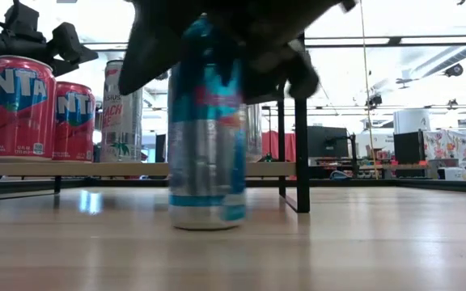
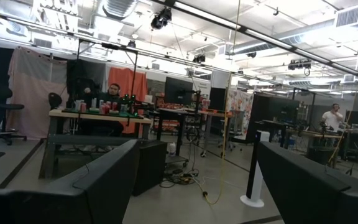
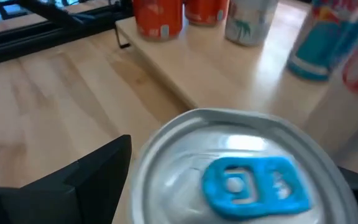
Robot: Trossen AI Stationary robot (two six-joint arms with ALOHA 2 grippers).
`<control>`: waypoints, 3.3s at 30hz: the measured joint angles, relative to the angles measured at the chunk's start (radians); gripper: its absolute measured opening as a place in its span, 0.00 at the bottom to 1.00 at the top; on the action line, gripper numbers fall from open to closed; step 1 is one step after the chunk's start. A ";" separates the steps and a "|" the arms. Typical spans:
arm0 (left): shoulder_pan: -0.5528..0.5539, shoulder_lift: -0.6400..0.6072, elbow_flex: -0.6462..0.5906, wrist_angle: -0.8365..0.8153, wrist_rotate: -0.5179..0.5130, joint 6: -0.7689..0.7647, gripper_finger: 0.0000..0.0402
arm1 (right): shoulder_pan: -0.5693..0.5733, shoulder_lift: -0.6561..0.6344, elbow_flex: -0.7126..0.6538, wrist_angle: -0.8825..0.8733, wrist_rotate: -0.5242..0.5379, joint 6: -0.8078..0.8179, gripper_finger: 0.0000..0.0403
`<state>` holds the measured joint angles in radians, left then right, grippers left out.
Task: Place canned beverage on shelf
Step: Move the blue soda can to the bottom middle of the table, then move the white pink soda can to the bottom middle of the table
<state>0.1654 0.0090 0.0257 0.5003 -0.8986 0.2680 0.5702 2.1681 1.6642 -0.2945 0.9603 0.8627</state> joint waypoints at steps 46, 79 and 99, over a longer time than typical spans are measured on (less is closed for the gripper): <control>0.000 0.000 0.000 0.001 0.000 0.000 0.77 | 0.028 -0.053 0.000 -0.041 -0.117 0.051 0.80; 0.000 0.000 0.000 0.000 0.000 0.000 0.77 | 0.121 -0.468 0.000 -1.099 -1.141 1.465 0.81; 0.000 0.000 0.000 0.000 0.000 0.000 0.77 | 0.440 -0.513 0.000 -1.139 -1.019 2.123 0.81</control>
<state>0.1653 0.0090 0.0257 0.5003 -0.8986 0.2676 1.0100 1.6550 1.6643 -1.4337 -0.0588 2.9860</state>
